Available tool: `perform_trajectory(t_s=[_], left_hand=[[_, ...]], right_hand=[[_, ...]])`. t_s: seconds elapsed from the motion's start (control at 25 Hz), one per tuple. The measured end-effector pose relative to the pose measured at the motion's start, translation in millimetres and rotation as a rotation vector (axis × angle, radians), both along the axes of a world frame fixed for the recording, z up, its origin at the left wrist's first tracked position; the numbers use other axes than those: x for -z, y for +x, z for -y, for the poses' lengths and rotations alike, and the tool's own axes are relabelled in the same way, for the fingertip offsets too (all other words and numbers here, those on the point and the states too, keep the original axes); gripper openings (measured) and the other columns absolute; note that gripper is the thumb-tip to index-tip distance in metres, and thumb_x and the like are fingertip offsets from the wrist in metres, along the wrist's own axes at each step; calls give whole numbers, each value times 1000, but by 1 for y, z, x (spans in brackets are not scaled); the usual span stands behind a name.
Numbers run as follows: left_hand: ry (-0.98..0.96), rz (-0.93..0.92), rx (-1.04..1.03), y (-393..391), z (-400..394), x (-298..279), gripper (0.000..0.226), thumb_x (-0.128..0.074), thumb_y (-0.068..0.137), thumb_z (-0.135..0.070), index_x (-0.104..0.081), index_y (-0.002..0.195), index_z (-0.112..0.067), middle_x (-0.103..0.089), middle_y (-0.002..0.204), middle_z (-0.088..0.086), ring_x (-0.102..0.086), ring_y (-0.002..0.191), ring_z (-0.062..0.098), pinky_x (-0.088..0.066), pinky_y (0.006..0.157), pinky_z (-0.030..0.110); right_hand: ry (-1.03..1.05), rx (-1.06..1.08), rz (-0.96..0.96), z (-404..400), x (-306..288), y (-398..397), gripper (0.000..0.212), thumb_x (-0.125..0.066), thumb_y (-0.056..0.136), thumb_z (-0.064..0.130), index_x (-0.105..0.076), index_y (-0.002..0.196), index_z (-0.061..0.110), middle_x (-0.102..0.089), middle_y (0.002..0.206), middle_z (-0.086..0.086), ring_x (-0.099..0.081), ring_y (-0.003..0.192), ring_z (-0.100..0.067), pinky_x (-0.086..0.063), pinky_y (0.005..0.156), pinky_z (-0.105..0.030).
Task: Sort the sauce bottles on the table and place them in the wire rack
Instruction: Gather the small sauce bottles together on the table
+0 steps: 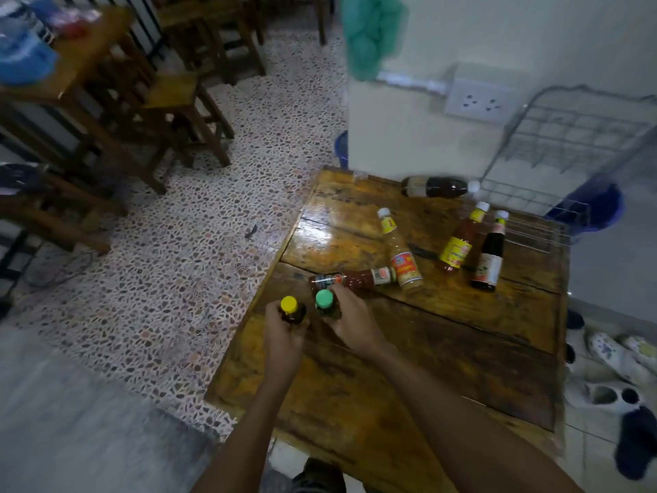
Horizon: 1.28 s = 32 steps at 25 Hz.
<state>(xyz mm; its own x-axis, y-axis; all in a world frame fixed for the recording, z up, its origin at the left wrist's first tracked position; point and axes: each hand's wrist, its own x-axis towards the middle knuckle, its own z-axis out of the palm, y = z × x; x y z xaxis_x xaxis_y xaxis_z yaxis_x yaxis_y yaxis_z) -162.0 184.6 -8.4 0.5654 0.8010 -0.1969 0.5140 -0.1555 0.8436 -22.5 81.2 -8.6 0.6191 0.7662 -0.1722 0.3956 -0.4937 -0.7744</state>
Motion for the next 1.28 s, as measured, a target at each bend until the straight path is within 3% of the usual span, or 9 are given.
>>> perform_trajectory(t_s=[0.08,0.2,0.28,0.56,0.68,0.8,1.04,1.16,1.28], left_hand=[[-19,13,-8,-3,-18,3,44,-78,91,-14,-48,119,-29,-63,113,-4,-65,104,12,-59,84,37],[-15,9,58,3,-43,6,48,-81,89,-16,-47,118,-35,-62,112,-13,-61,104,-9,-52,79,11],[-26,-9,87,12,-54,7,52,-83,87,-13,-48,120,-35,-63,114,-14,-59,104,-18,-48,77,2],[-107,-46,103,21,-66,8,66,-80,83,4,-47,123,-37,-65,127,-3,-65,107,0,-52,70,4],[-94,-65,113,19,-65,8,72,-73,85,11,-44,126,-41,-64,130,-2,-66,117,14,-57,89,22],[-103,-50,109,18,-62,8,66,-71,87,10,-47,133,-30,-64,134,3,-65,123,21,-59,97,42],[-104,-62,157,3,-44,-1,76,-72,89,6,-38,154,-17,-56,147,7,-56,135,23,-51,108,50],[-4,-338,91,-5,-25,-2,55,-78,91,-17,-53,140,-8,-60,135,14,-59,125,32,-53,98,48],[-93,-579,135,-3,16,-14,30,-71,95,-42,-65,115,-20,-73,110,5,-67,95,23,-56,84,39]], right_hand=[[-20,-5,9,-17,7,-7,57,-79,85,12,-50,133,23,-59,135,0,-56,124,-21,-52,97,-42],[-43,26,12,-30,17,-12,56,-79,85,15,-50,132,22,-59,133,1,-57,121,-22,-52,94,-44],[-57,63,25,-35,21,-15,55,-80,84,18,-50,130,25,-60,129,2,-59,117,-21,-54,91,-43],[-135,140,43,-46,27,-18,61,-81,81,17,-46,130,31,-58,131,8,-61,117,-18,-57,90,-38],[-157,138,68,-45,28,-20,66,-82,81,15,-43,131,32,-57,132,9,-62,117,-18,-58,88,-35],[-158,132,48,-45,25,-19,68,-82,82,20,-40,134,33,-55,136,8,-60,121,-19,-57,91,-38],[-140,121,-12,-17,19,-13,71,-82,82,28,-38,138,35,-51,141,8,-55,126,-15,-55,97,-36],[-164,145,32,19,13,-2,60,-79,85,34,-43,133,37,-56,133,12,-58,117,-7,-56,90,-28],[-249,142,102,76,5,25,31,-70,90,41,-48,113,40,-63,111,16,-63,100,-5,-55,77,-25]])
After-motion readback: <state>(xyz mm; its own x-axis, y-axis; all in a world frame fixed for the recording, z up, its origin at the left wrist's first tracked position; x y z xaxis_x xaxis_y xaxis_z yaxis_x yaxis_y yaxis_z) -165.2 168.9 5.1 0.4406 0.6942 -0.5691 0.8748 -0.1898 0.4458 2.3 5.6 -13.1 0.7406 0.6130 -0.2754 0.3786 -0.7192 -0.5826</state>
